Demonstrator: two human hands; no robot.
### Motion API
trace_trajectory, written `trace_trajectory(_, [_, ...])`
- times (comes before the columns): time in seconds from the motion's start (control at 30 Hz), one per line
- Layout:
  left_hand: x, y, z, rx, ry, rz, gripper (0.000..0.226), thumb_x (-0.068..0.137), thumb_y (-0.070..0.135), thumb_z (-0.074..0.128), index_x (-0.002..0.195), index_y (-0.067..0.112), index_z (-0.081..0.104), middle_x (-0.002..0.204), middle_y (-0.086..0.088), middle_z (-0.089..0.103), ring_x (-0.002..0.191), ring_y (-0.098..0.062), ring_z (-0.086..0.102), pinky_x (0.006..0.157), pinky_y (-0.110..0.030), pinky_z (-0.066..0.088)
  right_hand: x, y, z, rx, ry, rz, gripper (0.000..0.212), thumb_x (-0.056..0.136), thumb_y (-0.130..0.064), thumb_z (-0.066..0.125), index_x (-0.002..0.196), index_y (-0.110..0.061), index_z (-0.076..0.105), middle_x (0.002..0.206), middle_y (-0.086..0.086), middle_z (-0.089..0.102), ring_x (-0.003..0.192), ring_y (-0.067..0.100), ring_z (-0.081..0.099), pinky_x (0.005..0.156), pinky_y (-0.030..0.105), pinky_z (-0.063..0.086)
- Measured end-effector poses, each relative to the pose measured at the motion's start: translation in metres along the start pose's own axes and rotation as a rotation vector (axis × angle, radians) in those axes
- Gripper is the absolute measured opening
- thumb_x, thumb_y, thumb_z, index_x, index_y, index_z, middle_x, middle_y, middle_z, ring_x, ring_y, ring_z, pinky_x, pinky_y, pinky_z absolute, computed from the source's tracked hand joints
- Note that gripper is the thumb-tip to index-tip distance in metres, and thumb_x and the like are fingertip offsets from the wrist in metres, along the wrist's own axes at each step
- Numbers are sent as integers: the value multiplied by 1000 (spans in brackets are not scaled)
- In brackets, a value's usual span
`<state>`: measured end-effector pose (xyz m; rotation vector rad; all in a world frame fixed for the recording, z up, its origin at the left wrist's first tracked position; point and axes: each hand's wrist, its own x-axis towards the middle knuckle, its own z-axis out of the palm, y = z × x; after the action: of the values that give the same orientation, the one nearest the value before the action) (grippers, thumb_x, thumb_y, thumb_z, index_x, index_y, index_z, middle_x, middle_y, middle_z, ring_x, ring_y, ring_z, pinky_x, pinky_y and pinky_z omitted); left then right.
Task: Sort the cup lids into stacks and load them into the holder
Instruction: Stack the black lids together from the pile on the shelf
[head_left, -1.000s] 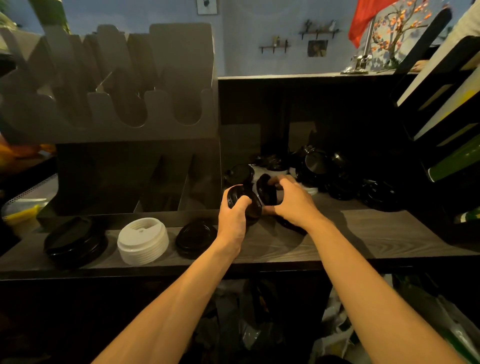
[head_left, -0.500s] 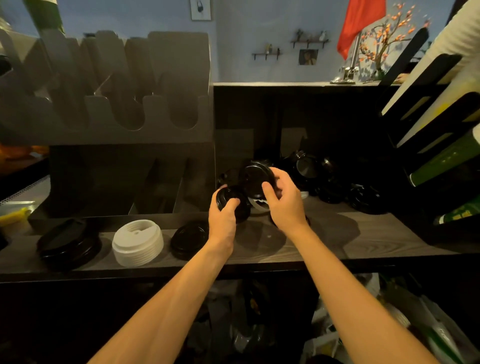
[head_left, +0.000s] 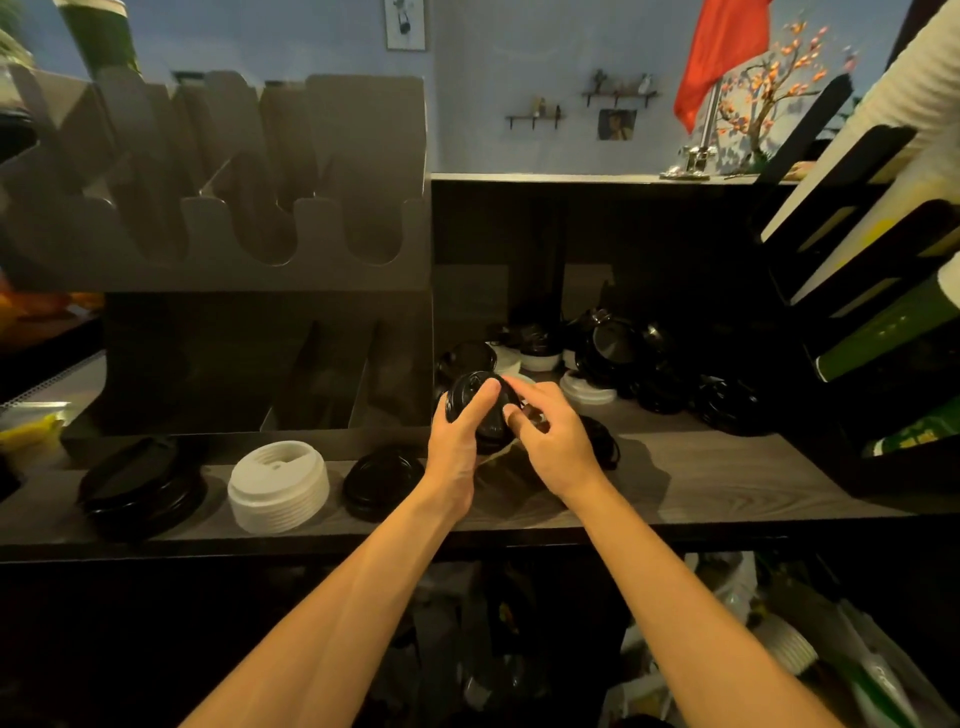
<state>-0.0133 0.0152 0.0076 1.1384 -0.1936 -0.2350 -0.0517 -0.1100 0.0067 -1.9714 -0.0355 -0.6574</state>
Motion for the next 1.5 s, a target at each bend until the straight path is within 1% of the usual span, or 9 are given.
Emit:
trace_trajectory(0.1, [2, -3, -2, 67, -15, 60, 34, 89, 22, 76, 122, 18, 69, 117, -11, 73, 111, -29, 70, 94, -47, 59, -1, 0, -1, 27, 29, 0, 36, 99, -13, 60, 135, -18, 58, 128, -2, 56, 109, 0, 55, 87, 5, 44])
trace_trajectory(0.23, [0, 1, -4, 1, -43, 27, 31, 87, 12, 76, 118, 12, 72, 114, -14, 75, 108, -30, 71, 85, -42, 61, -4, -2, -3, 99, 0, 29, 42, 97, -10, 61, 134, -25, 54, 128, -7, 60, 117, 1, 55, 90, 11, 47])
trace_trajectory(0.33, [-1, 1, -3, 14, -21, 28, 35, 84, 14, 79, 119, 11, 70, 115, -15, 74, 110, -32, 70, 90, -44, 60, -5, -3, -5, 115, 17, 26, 43, 95, -9, 63, 133, -26, 58, 127, -7, 63, 117, 2, 57, 97, 18, 47])
trace_trajectory(0.53, [-11, 1, -1, 205, 109, 257, 37, 87, 28, 80, 119, 23, 61, 117, -1, 69, 112, -21, 67, 86, -36, 61, -10, -11, -9, 206, 147, 44, 40, 90, -13, 73, 128, -22, 62, 110, -9, 69, 99, -6, 63, 80, 11, 52])
trace_trajectory(0.7, [-24, 7, -4, 238, 68, 300, 25, 93, 17, 73, 111, 33, 67, 110, 5, 74, 109, -12, 69, 101, -47, 56, -21, -18, -9, 266, 20, 83, 49, 92, -14, 72, 138, -21, 55, 118, -2, 67, 104, 2, 66, 70, 23, 59])
trace_trajectory(0.93, [-50, 24, -26, 376, -9, 386, 31, 100, 16, 64, 126, 34, 63, 115, 15, 71, 114, -1, 64, 99, -24, 53, -38, -34, 3, 440, 10, 164, 39, 93, -13, 71, 127, -26, 58, 117, 0, 69, 103, 14, 71, 67, 26, 59])
trace_trajectory(1.03, [-54, 38, -42, 424, 28, 381, 33, 100, 14, 63, 132, 20, 65, 118, 10, 72, 114, -6, 66, 100, -25, 53, -36, -47, 9, 462, -32, 217, 21, 98, -21, 64, 118, -18, 62, 106, 5, 72, 89, 14, 73, 64, 25, 57])
trace_trajectory(1.2, [-65, 58, -69, 511, 93, 351, 45, 97, 26, 69, 139, 24, 55, 121, 11, 63, 115, -5, 61, 99, -26, 51, -33, -64, 26, 371, -51, 215, 26, 96, -21, 67, 121, -13, 66, 96, 11, 75, 65, 14, 67, 59, 24, 56])
trace_trajectory(1.5, [-76, 81, -109, 605, 130, 276, 37, 97, 22, 68, 134, 21, 64, 120, 4, 71, 118, -15, 65, 103, -40, 54, -37, -86, 57, 296, -192, 285, 33, 93, -26, 71, 125, -20, 62, 104, 6, 72, 88, 16, 72, 63, 23, 57])
